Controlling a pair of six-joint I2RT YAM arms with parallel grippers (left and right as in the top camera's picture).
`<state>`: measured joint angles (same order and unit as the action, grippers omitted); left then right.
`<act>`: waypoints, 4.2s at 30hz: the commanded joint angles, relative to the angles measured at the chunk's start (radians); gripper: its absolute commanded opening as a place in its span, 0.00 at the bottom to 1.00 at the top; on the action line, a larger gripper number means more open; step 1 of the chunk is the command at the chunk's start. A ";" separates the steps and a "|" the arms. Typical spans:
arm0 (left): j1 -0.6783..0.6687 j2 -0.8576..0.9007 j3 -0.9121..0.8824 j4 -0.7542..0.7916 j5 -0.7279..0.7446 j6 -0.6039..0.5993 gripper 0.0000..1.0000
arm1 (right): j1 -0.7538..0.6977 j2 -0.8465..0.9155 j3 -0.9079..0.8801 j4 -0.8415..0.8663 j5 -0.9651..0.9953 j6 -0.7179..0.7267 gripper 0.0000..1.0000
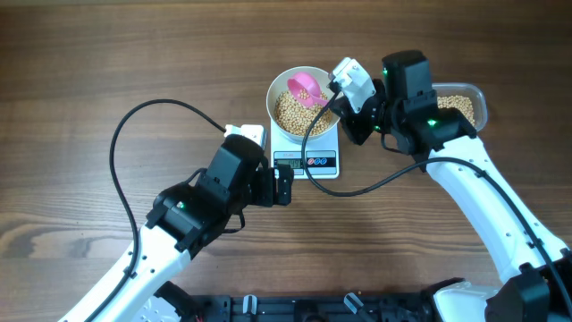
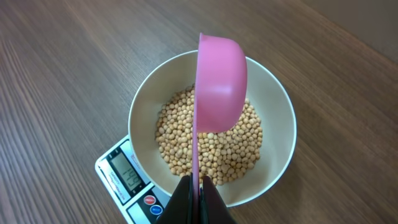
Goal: Scoop item into bowl and weigh 150g on scale
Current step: 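Hold the pink scoop still above the bowl with the right gripper, then carry the pink scoop right to the clear soybean tub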
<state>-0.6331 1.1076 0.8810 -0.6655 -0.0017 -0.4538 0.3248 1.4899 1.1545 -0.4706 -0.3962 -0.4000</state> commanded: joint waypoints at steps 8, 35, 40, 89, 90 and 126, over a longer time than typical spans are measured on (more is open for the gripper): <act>-0.005 0.002 0.005 0.003 0.005 -0.006 1.00 | 0.003 -0.023 0.017 -0.016 0.016 -0.025 0.05; -0.005 0.002 0.005 0.003 0.005 -0.006 1.00 | 0.003 -0.022 0.017 -0.013 0.029 -0.039 0.04; -0.005 0.002 0.005 0.003 0.005 -0.006 1.00 | 0.006 -0.022 0.017 -0.019 0.037 -0.007 0.04; -0.005 0.002 0.005 0.003 0.005 -0.006 1.00 | -0.045 -0.074 0.017 0.048 -0.031 0.416 0.04; -0.005 0.002 0.005 0.003 0.005 -0.006 1.00 | -0.068 -0.094 0.017 0.048 -0.031 0.457 0.04; -0.005 0.002 0.005 0.003 0.005 -0.006 1.00 | -0.666 -0.011 0.015 -0.270 0.138 0.542 0.19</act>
<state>-0.6331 1.1080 0.8810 -0.6655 -0.0017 -0.4538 -0.3378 1.4616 1.1545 -0.7467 -0.2699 0.1349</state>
